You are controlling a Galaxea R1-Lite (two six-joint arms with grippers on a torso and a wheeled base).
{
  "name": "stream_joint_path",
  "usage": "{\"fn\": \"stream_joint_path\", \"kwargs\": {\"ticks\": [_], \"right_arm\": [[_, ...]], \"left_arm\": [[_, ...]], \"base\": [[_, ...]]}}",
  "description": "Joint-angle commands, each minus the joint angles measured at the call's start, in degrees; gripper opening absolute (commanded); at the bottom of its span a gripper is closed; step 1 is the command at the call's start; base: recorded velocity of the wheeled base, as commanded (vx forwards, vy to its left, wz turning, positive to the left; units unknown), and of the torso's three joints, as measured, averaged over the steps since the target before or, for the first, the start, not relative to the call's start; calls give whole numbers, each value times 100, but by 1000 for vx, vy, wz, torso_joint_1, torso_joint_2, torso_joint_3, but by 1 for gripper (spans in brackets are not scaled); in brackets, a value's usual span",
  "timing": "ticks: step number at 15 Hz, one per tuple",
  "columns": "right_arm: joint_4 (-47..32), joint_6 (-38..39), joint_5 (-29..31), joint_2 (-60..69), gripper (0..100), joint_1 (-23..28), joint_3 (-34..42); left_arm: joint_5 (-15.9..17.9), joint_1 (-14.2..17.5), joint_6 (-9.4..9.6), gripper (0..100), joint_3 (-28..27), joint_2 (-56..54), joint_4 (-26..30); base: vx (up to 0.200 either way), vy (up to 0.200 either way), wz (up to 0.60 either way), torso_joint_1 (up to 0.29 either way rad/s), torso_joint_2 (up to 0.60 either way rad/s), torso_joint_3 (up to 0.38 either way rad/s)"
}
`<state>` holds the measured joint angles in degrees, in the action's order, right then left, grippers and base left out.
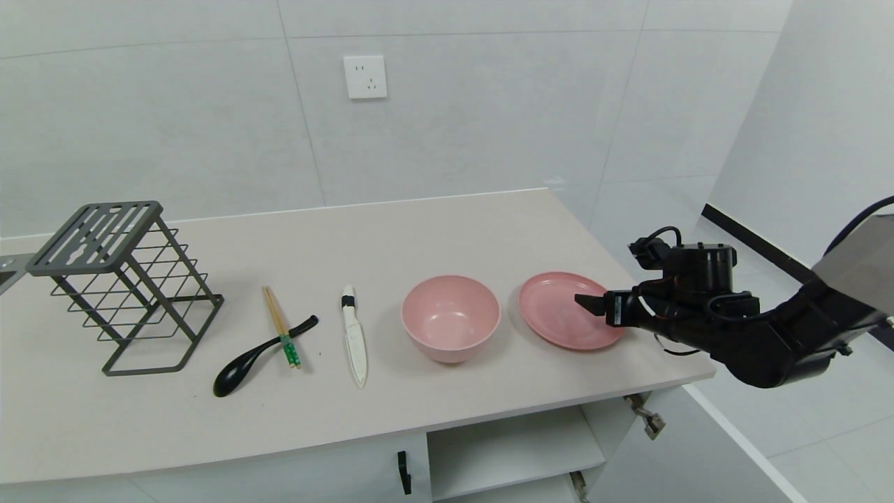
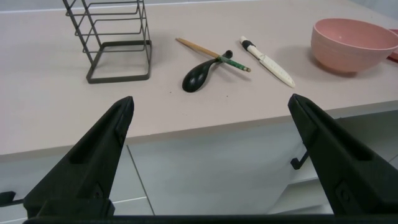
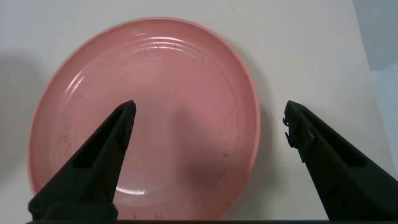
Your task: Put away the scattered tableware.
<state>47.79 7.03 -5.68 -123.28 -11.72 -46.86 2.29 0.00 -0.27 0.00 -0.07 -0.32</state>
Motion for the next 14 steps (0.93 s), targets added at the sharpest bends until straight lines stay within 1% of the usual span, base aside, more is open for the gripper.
{"fn": "stream_joint_path", "kwargs": {"ticks": [1, 7, 8, 10, 13, 14], "right_arm": [[3, 0, -3, -170, 100, -6, -95], [108, -9, -47, -337, 100, -226, -78], [108, -9, -56, -337, 0, -261, -78], [82, -9, -47, -354, 0, -270, -95], [64, -62, 489, -574, 0, -6, -104], [73, -132, 515, -592, 0, 64, -104]], "left_arm": [[-1, 0, 0, 100, 0, 7, -3], [-1, 0, -8, 100, 0, 7, -3], [-1, 0, 0, 100, 0, 7, -3], [-1, 0, -8, 100, 0, 7, 5], [8, 0, -8, 100, 0, 7, 5], [8, 0, -8, 100, 0, 7, 5]], "base": [[0, 0, 0, 0, 0, 0], [0, 0, 0, 0, 0, 0], [0, 0, 0, 0, 0, 0], [0, 0, 0, 0, 0, 0], [0, 0, 0, 0, 0, 0], [0, 0, 0, 0, 0, 0]]}}
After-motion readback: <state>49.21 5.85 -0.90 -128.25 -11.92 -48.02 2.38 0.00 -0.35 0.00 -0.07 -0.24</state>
